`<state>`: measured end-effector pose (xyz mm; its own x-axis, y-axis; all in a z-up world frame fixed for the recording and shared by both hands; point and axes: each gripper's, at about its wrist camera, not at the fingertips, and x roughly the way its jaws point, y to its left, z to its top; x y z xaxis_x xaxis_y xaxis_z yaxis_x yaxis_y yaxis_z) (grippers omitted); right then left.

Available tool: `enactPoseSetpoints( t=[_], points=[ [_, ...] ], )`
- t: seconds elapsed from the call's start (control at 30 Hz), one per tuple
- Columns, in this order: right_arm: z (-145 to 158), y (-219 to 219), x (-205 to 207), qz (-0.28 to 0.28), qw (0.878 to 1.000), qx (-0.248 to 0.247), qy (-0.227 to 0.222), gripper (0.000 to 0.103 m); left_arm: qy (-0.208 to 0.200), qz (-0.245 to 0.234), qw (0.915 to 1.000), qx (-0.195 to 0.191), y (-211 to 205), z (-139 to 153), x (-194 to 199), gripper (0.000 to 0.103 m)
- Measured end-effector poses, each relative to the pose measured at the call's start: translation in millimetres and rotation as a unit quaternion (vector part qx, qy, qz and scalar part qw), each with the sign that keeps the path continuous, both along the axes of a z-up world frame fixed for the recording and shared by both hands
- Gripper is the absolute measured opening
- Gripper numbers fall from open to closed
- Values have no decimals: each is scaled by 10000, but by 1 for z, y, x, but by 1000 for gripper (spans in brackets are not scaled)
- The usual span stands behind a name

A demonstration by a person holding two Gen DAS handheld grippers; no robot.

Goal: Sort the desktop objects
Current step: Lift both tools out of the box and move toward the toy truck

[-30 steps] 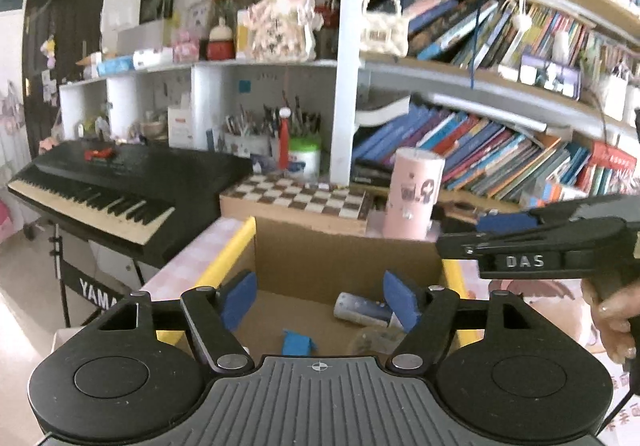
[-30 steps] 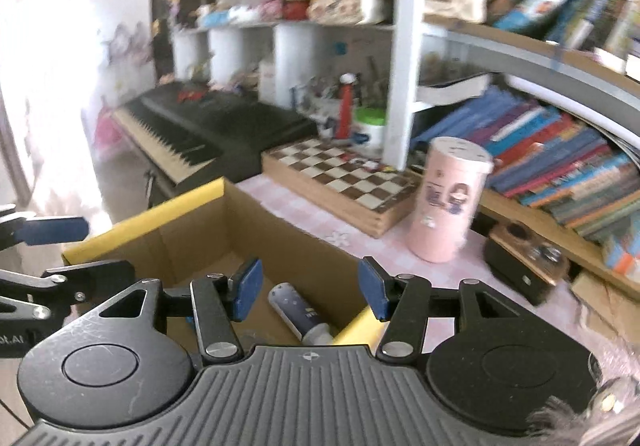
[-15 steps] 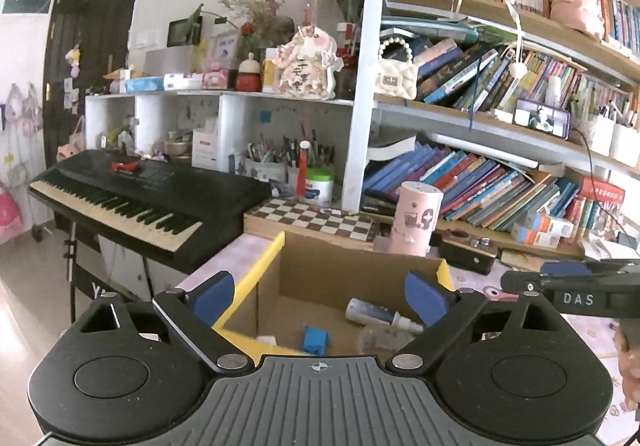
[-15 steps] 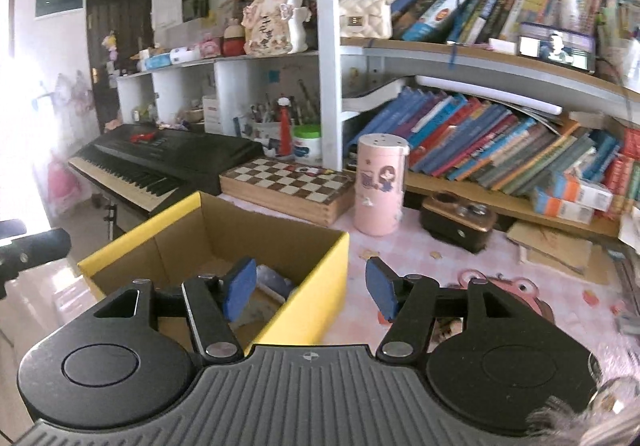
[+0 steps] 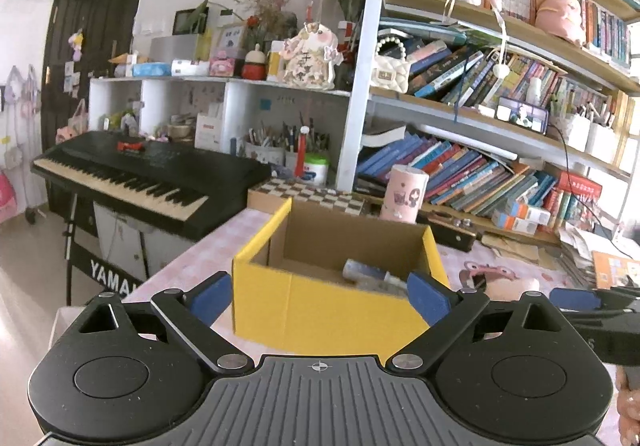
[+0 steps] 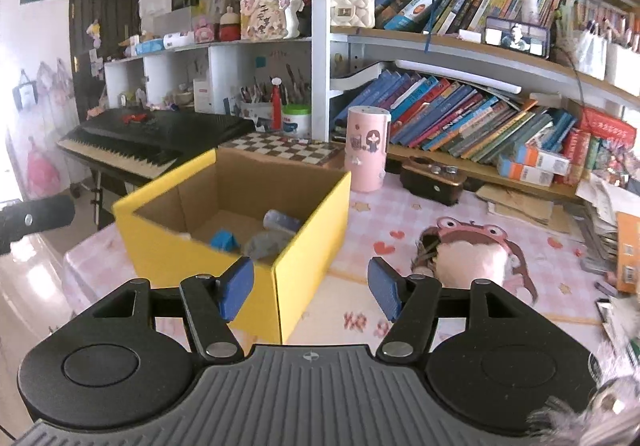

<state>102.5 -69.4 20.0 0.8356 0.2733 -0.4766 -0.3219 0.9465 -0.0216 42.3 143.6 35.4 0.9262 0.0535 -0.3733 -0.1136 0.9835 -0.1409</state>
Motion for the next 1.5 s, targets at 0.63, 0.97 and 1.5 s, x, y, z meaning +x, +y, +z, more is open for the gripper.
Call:
enactPoseSetpoints(
  t=[0.63, 0.97, 1.5],
  points=[
    [-36, 20, -95, 226, 9982, -379, 404, 72, 776, -350, 9964, -13, -19, -37, -66, 98],
    [-43, 12, -109, 36, 9973, -414, 604, 81, 1026, -531, 9933, -1, -29, -44, -73, 98],
    [-46, -23, -90, -519, 9959, -344, 661, 84, 1207, -1003, 9872, 269, -64, -44, -38, 99]
  ],
)
